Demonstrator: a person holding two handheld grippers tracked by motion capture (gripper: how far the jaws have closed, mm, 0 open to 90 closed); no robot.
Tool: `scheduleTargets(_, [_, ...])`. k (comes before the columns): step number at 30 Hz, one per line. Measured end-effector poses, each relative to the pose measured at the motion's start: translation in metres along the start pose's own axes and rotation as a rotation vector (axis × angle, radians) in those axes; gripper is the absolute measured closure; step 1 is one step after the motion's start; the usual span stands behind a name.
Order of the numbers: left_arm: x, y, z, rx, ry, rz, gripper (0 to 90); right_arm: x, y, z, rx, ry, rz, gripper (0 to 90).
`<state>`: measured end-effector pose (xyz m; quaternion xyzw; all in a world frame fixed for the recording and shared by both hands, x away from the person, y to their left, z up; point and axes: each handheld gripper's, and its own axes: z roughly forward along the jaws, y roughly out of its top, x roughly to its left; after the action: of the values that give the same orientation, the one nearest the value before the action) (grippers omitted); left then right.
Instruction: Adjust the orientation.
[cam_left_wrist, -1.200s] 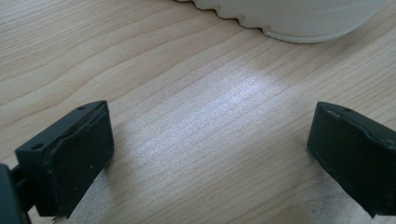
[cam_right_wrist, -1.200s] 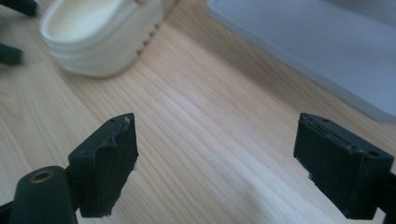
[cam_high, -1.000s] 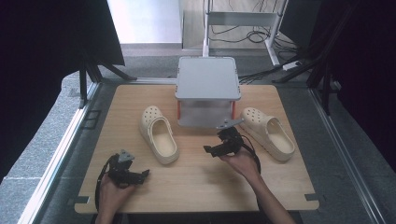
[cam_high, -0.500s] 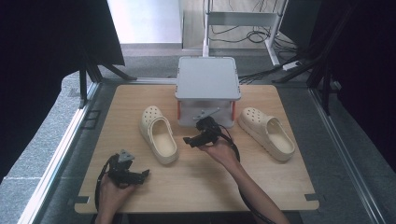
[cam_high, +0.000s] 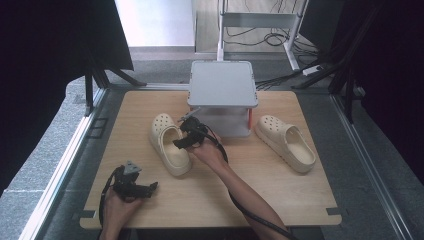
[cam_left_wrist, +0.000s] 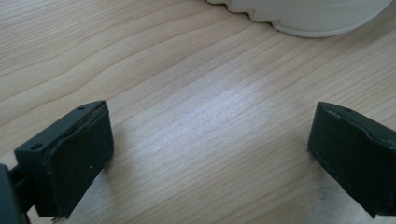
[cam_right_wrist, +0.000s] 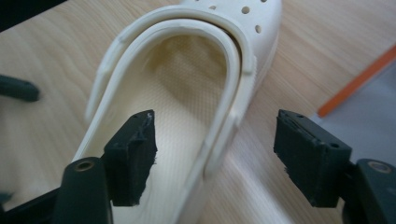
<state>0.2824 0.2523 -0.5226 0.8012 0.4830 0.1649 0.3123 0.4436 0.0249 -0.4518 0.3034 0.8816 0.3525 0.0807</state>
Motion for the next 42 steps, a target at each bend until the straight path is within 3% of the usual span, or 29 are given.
scheduleTargets(4, [0.002, -0.001, -0.001, 0.0, 0.003, -0.004, 0.2, -0.001, 0.006, 0.014, 0.011, -0.013, 0.025, 36.2])
scheduleTargets(5, [0.003, -0.002, -0.002, 0.001, 0.004, -0.004, 0.2, -0.001, 0.009, 0.02, 0.011, -0.032, 0.033, 46.9])
scheduleTargets(7, [0.003, -0.002, -0.001, 0.001, 0.005, -0.004, 0.1, -0.001, 0.012, 0.023, 0.017, -0.051, 0.035, 54.9])
scheduleTargets(11, [0.003, -0.002, -0.001, 0.001, 0.005, -0.004, 0.1, 0.001, 0.014, 0.03, 0.079, -0.087, -0.007, 68.9])
scheduleTargets(14, [0.002, -0.002, -0.001, 0.001, 0.005, -0.004, 0.1, -0.003, 0.014, 0.027, 0.083, -0.078, 0.033, 75.4])
scheduleTargets(17, [0.003, -0.002, -0.001, 0.001, 0.005, -0.003, 0.1, -0.008, 0.016, 0.021, 0.084, -0.036, 0.068, 76.9])
scheduleTargets(20, [0.003, -0.002, -0.001, 0.001, 0.005, -0.004, 0.1, -0.006, 0.017, 0.01, 0.099, -0.041, 0.038, 77.1])
scheduleTargets(25, [0.003, -0.002, -0.002, 0.002, 0.002, -0.004, 0.1, -0.002, 0.014, -0.019, 0.094, -0.001, 0.016, 77.1])
scheduleTargets(30, [0.004, -0.002, -0.002, -0.002, 0.003, 0.0, 0.7, 0.004, 0.0, -0.059, 0.062, 0.057, 0.01, 77.0])
scheduleTargets(36, [0.011, -0.006, -0.005, 0.001, 0.043, -0.046, 0.0, 0.017, -0.035, -0.099, 0.045, 0.111, -0.001, 77.0])
scheduleTargets(42, [0.014, -0.007, -0.007, 0.002, 0.052, -0.056, 0.0, 0.034, -0.081, -0.119, 0.041, 0.161, 0.031, 76.9])
